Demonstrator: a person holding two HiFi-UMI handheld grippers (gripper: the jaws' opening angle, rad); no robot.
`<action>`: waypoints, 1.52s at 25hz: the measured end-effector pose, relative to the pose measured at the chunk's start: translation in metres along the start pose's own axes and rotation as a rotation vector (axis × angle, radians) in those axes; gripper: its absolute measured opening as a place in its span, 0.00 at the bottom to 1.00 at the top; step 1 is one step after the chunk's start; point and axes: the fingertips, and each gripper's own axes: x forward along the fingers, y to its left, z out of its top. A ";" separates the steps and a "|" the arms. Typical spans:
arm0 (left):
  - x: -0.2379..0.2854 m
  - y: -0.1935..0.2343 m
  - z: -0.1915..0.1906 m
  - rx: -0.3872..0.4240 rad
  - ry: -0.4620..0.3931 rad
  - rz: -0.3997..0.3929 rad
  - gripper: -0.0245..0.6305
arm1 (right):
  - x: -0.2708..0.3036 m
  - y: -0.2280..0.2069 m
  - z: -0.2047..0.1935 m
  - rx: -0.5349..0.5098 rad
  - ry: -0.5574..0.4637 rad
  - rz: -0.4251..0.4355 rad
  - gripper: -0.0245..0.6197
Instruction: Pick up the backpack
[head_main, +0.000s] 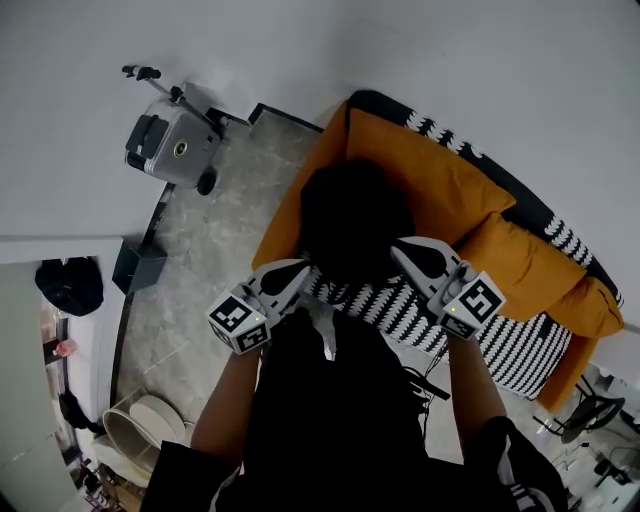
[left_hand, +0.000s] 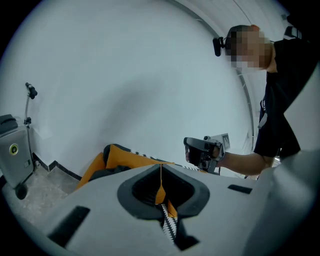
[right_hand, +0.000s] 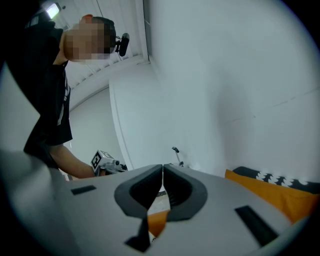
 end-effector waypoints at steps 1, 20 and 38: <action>0.002 0.006 -0.001 -0.002 -0.002 0.016 0.07 | 0.002 -0.006 -0.006 0.000 0.012 -0.007 0.08; 0.037 0.135 -0.050 -0.057 0.029 0.108 0.11 | 0.085 -0.089 -0.086 -0.019 0.141 0.001 0.09; 0.099 0.217 -0.085 -0.095 0.101 0.104 0.33 | 0.117 -0.175 -0.146 -0.086 0.308 -0.084 0.24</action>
